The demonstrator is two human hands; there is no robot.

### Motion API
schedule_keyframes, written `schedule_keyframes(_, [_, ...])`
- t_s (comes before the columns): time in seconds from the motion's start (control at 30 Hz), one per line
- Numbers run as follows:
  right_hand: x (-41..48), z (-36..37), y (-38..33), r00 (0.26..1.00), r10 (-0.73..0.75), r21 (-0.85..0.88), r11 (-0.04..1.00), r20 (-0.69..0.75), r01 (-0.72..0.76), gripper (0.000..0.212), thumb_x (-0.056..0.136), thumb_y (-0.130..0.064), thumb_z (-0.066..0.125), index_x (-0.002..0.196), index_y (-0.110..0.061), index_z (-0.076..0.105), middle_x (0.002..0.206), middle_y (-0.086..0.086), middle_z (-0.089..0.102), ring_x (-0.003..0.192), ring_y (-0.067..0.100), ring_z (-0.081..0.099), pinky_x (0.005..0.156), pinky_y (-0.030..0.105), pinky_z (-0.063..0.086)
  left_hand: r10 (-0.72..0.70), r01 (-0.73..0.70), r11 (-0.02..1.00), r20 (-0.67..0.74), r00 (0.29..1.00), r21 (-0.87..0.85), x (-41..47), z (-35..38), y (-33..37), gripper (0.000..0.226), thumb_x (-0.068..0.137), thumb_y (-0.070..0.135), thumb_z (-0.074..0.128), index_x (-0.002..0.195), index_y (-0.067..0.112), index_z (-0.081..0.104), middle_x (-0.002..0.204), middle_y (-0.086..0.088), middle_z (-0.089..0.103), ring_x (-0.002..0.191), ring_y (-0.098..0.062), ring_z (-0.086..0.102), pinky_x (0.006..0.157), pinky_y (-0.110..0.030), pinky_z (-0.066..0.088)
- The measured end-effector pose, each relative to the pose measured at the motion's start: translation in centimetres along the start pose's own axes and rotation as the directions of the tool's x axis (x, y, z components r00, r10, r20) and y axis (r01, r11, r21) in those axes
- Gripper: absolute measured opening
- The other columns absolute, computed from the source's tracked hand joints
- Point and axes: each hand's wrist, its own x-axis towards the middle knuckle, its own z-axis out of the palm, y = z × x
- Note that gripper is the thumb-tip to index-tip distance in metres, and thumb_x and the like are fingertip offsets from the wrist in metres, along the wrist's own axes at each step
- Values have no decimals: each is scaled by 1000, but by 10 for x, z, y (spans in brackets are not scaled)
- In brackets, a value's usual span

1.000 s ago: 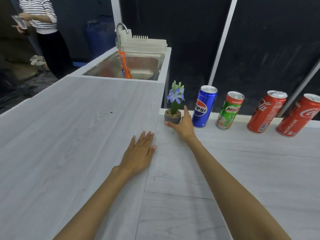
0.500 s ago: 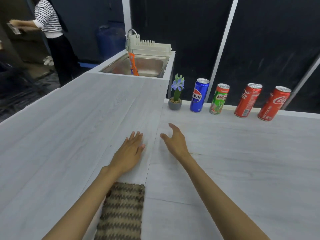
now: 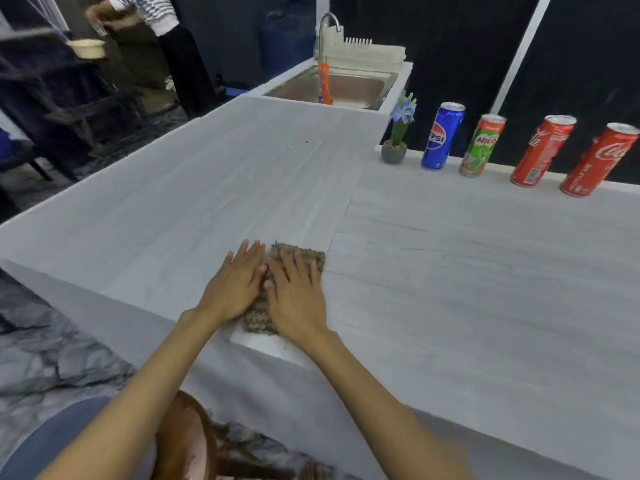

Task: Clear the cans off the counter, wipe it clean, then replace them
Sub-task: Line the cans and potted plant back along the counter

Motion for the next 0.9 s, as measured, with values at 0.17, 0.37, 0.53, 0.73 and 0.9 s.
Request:
schedule_keyframes(0.17, [-13,-9,18,993,28,-119,993,111,-15,55,99,-41,20,149,-24,3,158,-7,5,145,10,-3,117,39,-11,2,-1,1000,-32,999,30,-24,11,6,51,100,32,19,147,14,10,157,1,9,144,-10,-2,115,-26,-5])
schedule_keyframes(0.37, [-33,-72,98,961,168,-213,969,218,-122,56,98,-45,21,148,-28,0,157,-8,-8,144,10,-9,117,41,-9,91,-91,995,-8,996,44,-18,29,42,53,100,35,19,148,16,7,157,4,3,144,-8,-7,116,-27,-8])
schedule_keyframes(0.53, [1,-104,146,877,446,-241,884,176,-401,54,99,-40,19,149,-28,3,157,3,-14,145,18,-12,116,45,-10,128,-128,991,-4,992,28,4,32,61,54,100,36,19,148,17,4,157,5,-2,143,-7,-10,116,-27,-10])
schedule_keyframes(0.73, [61,-48,89,936,326,-243,926,134,-288,71,91,-64,16,148,-26,-1,157,2,-13,144,18,-14,114,44,-14,103,-103,995,-53,993,-13,43,22,44,52,100,27,24,148,16,5,157,4,0,143,-7,-9,116,-27,-10])
schedule_keyframes(0.9, [42,-51,118,979,48,-204,979,196,-7,59,93,-57,21,146,-38,4,157,-12,-6,144,6,-11,116,39,-10,96,-96,995,-46,994,6,75,20,28,52,100,24,23,148,16,5,157,4,0,143,-7,-9,115,-26,-12])
